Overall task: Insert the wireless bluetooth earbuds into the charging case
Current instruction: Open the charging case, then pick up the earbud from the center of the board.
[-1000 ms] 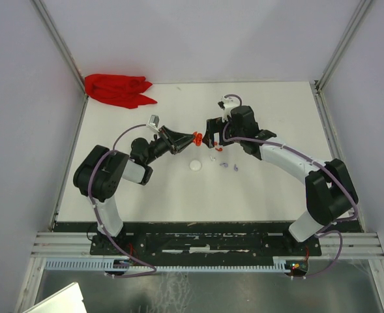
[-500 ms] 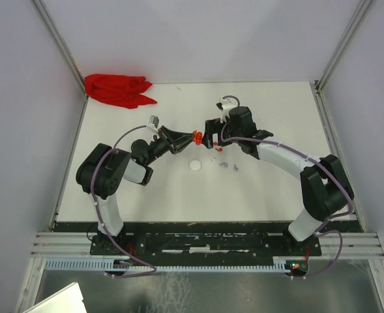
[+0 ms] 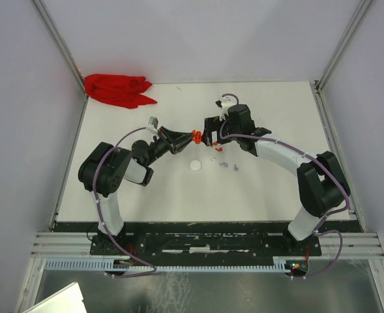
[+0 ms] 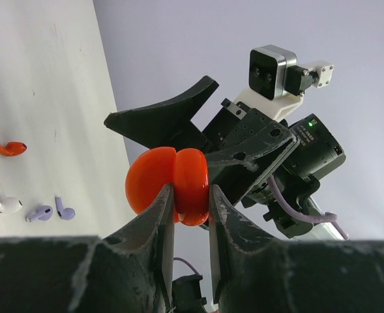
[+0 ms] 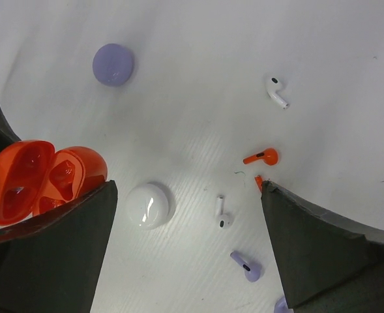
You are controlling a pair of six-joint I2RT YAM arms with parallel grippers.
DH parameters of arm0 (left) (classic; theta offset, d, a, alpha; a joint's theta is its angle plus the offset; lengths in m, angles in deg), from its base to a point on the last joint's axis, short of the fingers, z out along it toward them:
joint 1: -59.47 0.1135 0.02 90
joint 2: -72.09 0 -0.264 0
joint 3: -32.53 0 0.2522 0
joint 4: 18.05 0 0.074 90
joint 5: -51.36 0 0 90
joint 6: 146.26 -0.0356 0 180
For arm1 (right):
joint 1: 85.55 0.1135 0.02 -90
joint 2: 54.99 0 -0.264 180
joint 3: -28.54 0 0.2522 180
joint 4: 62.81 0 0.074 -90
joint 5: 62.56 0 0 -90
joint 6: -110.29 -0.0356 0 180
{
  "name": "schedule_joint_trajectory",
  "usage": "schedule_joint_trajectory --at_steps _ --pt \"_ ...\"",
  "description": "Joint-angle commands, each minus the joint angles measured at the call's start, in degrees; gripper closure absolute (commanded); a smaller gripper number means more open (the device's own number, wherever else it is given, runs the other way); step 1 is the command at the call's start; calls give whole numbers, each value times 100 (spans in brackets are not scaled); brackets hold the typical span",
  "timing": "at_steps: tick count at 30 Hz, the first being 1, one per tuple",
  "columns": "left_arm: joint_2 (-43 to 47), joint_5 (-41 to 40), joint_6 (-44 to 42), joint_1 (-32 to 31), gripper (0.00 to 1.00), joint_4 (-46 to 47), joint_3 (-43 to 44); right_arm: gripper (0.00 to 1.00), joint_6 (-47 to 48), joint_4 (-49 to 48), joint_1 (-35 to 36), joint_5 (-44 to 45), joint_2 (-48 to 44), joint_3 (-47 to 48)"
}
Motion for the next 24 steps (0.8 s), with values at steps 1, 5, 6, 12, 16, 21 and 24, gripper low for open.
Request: schedule_joint_trajectory --at_steps 1,5,6,12,16,21,24 --pt "-29 -72 331 110 97 756 34 0 -86 -14 73 397 -147 284" --pt "61 -178 347 479 97 765 -6 0 -150 298 40 912 -281 116" --pt "95 -186 341 561 97 760 -19 0 -194 363 23 996 -309 82" --pt "264 -94 293 836 97 761 -147 4 -265 1016 -6 1380 -22 392" --pt "332 -27 230 832 97 764 -296 8 -247 1300 -5 1389 363 696" --pt "378 35 137 842 97 760 -445 11 -330 1547 -10 1132 870 1217" --pt "362 46 132 843 97 791 -470 13 -458 1695 -10 973 1170 1558"
